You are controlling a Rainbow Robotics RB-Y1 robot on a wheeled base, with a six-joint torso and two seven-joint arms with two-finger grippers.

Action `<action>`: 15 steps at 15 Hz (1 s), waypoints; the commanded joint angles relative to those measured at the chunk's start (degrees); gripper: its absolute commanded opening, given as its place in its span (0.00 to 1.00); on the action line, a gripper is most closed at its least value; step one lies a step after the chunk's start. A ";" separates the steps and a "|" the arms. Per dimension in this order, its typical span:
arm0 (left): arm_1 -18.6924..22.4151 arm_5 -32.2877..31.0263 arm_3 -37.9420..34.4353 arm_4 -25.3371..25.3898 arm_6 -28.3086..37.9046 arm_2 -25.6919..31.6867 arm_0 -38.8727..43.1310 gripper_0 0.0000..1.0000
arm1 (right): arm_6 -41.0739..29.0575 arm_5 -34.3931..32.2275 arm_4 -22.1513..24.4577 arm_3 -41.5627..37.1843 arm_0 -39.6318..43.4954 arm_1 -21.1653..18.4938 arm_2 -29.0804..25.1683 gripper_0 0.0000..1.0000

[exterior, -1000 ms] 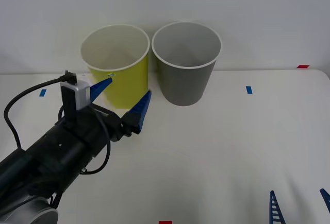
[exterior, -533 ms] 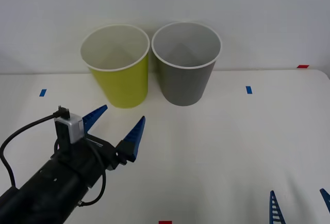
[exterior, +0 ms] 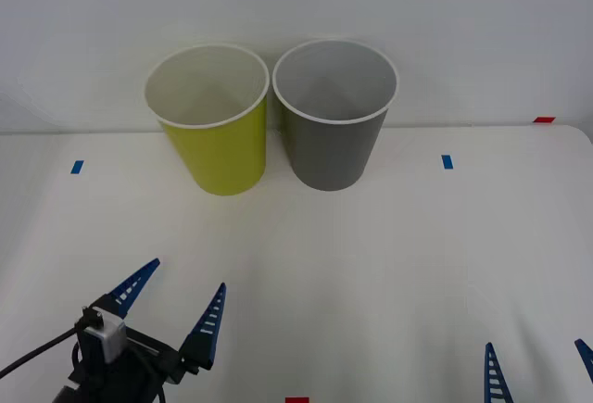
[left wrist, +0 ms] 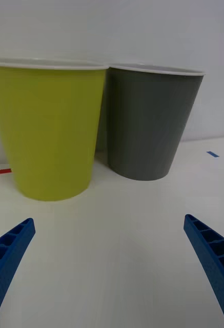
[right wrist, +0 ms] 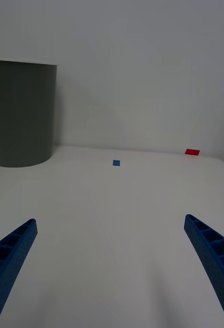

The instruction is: Put cans in the gray bin and PET bottles in the light green bin.

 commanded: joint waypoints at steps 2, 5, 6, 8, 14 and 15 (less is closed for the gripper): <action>-3.26 -3.86 2.65 -0.15 -0.63 1.78 6.20 1.00 | 0.00 0.00 0.00 0.00 0.00 0.00 0.00 1.00; -9.33 -5.01 3.26 -7.62 -0.72 8.02 12.88 1.00 | 0.00 0.00 0.00 0.00 0.00 0.00 0.00 1.00; -11.96 -5.62 3.18 -10.26 -0.37 9.78 15.35 1.00 | 0.00 0.00 0.00 0.00 0.00 0.00 0.00 1.00; -16.27 -5.97 3.26 -15.53 -0.02 12.07 18.33 1.00 | 0.00 0.00 0.00 0.00 0.00 0.00 0.00 1.00; -19.61 -6.76 3.35 -20.19 1.12 10.31 21.50 1.00 | 0.00 0.00 0.00 0.00 0.00 0.00 0.00 1.00; -19.08 -6.76 3.35 -19.75 1.12 9.87 21.67 1.00 | 0.00 0.00 0.00 0.00 0.00 0.00 0.00 1.00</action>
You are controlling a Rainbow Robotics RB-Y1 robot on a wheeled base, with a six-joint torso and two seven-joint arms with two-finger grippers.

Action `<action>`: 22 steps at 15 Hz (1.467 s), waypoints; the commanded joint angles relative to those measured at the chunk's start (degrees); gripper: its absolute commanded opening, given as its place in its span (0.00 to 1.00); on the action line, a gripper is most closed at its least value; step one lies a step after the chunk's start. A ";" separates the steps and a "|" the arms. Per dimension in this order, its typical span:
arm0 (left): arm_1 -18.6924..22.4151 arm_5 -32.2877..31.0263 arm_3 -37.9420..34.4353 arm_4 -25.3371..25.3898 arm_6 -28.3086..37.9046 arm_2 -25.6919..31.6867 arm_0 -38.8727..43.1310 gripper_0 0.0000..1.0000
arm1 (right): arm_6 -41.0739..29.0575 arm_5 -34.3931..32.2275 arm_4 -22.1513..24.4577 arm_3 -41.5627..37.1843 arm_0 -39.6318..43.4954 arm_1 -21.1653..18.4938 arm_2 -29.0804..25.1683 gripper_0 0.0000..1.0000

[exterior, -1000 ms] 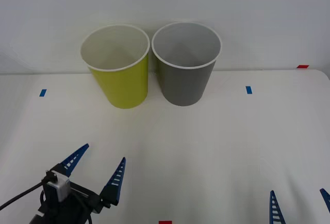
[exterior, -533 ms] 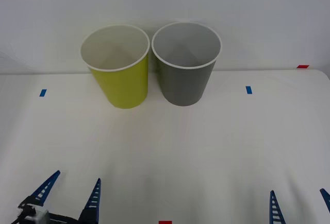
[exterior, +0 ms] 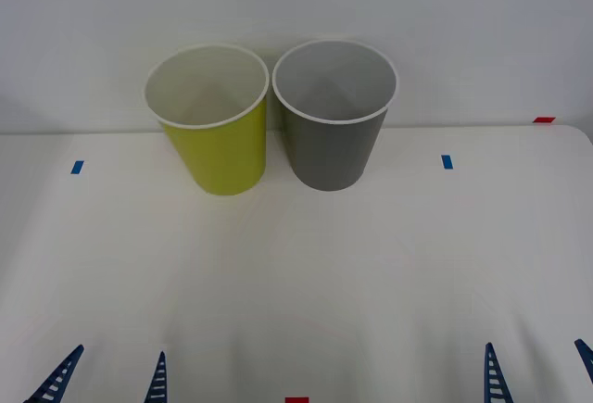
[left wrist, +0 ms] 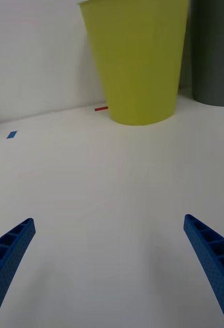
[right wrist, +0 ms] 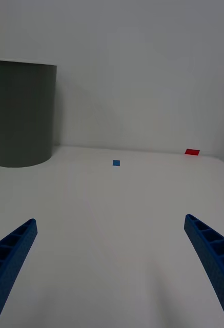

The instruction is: Put cans in the gray bin and PET bottles in the light green bin.

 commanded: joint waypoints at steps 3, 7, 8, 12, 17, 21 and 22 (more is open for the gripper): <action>1.14 -0.03 0.34 0.91 0.06 -1.28 0.52 1.00 | 0.00 0.00 0.00 0.00 0.00 0.00 0.00 1.00; 0.61 -0.12 0.52 0.99 0.14 -1.28 0.96 1.00 | 0.00 0.00 0.00 0.00 0.00 0.00 0.00 1.00; 0.61 -0.12 0.52 0.99 0.14 -1.28 0.96 1.00 | 0.00 0.00 0.00 0.00 0.00 0.00 0.00 1.00; 0.61 -0.12 0.52 0.99 0.14 -1.28 0.96 1.00 | 0.00 0.00 0.00 0.00 0.00 0.00 0.00 1.00; 0.61 -0.12 0.52 0.99 0.14 -1.28 0.96 1.00 | 0.00 0.00 0.00 0.00 0.00 0.00 0.00 1.00; 0.61 -0.12 0.52 0.99 0.14 -1.28 0.96 1.00 | 0.00 0.00 0.00 0.00 0.00 0.00 0.00 1.00; 0.61 -0.12 0.52 0.99 0.14 -1.28 0.96 1.00 | 0.00 0.00 0.00 0.00 0.00 0.00 0.00 1.00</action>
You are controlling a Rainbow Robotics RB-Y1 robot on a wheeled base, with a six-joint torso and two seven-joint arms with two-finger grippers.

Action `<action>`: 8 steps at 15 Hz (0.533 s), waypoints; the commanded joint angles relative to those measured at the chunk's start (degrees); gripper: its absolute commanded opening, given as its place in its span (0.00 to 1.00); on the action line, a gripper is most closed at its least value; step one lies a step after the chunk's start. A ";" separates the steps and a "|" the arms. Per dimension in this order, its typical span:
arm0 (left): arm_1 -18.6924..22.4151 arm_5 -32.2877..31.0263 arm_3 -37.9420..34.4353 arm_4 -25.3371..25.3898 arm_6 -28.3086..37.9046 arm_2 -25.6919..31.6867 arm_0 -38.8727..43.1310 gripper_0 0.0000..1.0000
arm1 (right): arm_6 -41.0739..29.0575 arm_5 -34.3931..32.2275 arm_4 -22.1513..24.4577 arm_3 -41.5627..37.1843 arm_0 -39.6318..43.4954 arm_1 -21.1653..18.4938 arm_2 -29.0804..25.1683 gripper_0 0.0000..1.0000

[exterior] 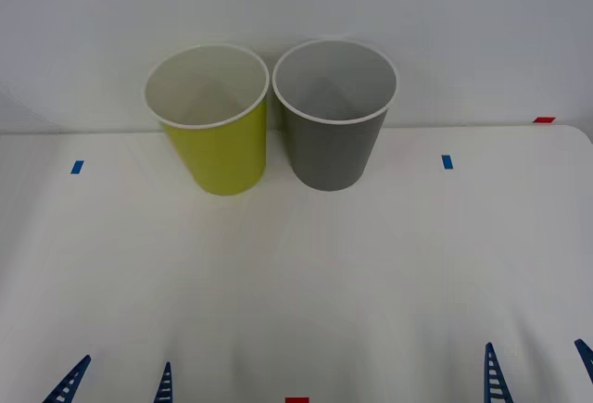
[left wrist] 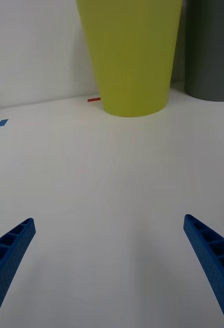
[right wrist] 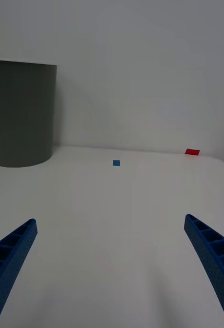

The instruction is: Put cans in the gray bin and PET bottles in the light green bin.

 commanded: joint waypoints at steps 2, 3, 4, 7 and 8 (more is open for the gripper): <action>0.00 0.00 0.00 0.00 0.01 0.00 0.00 1.00 | 0.00 0.00 0.00 0.00 0.00 0.00 0.00 1.00; 0.00 0.00 0.00 0.00 0.01 0.00 0.00 1.00 | 0.00 0.00 0.00 0.00 0.00 0.00 0.00 1.00; 0.00 0.00 0.00 0.00 0.01 0.00 0.00 1.00 | 0.00 0.00 0.00 0.00 0.00 0.00 0.00 1.00; 0.00 0.00 0.00 0.00 0.01 0.00 0.00 1.00 | 0.00 0.00 0.00 0.00 0.00 0.00 0.00 1.00; 0.00 0.00 0.00 0.00 0.01 0.00 0.00 1.00 | 0.00 0.00 0.00 0.00 0.00 0.00 0.00 1.00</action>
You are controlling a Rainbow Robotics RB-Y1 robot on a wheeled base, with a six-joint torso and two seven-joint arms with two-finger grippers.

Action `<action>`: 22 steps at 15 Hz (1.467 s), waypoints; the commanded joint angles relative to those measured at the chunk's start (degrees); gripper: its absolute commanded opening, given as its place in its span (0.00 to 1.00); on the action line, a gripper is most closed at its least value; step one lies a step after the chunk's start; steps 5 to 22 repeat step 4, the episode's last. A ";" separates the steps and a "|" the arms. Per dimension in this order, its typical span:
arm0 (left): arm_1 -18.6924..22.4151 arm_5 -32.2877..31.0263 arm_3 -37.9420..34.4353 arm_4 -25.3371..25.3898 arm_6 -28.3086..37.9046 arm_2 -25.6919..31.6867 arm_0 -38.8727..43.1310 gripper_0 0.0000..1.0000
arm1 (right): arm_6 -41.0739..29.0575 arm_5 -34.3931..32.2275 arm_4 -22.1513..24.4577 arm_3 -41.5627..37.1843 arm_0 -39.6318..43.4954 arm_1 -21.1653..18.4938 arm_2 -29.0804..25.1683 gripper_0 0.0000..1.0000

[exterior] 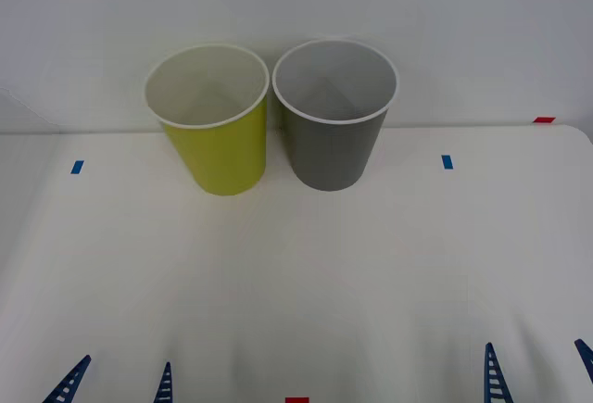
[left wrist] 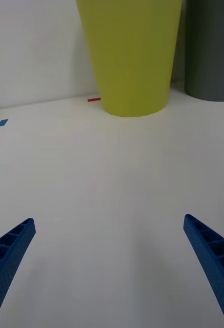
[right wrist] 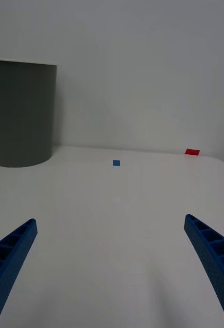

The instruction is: Put cans in the gray bin and PET bottles in the light green bin.

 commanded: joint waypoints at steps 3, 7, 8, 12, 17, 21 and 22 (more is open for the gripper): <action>0.00 0.00 0.00 0.00 0.01 0.00 0.00 1.00 | 0.00 0.00 0.00 0.00 0.00 0.00 0.00 1.00; 0.00 0.00 0.00 0.00 0.01 0.00 0.00 1.00 | 0.00 0.00 0.00 0.00 0.00 0.00 0.00 1.00; 0.00 0.00 0.00 0.00 0.01 0.00 0.00 1.00 | 0.00 0.00 0.00 0.00 0.00 0.00 0.00 1.00; 0.00 0.00 0.00 0.00 0.01 0.00 0.00 1.00 | 0.00 0.00 0.00 0.00 0.00 0.00 0.00 1.00; 0.00 0.00 0.00 0.00 0.01 0.00 0.00 1.00 | 0.00 0.00 0.00 0.00 0.00 0.00 0.00 1.00; 0.00 0.00 0.00 0.00 0.01 0.00 0.00 1.00 | 0.00 0.00 0.00 0.00 0.00 0.00 0.00 1.00; 0.00 0.00 0.00 0.00 0.01 0.00 0.00 1.00 | 0.00 0.00 0.00 0.00 0.00 0.00 0.00 1.00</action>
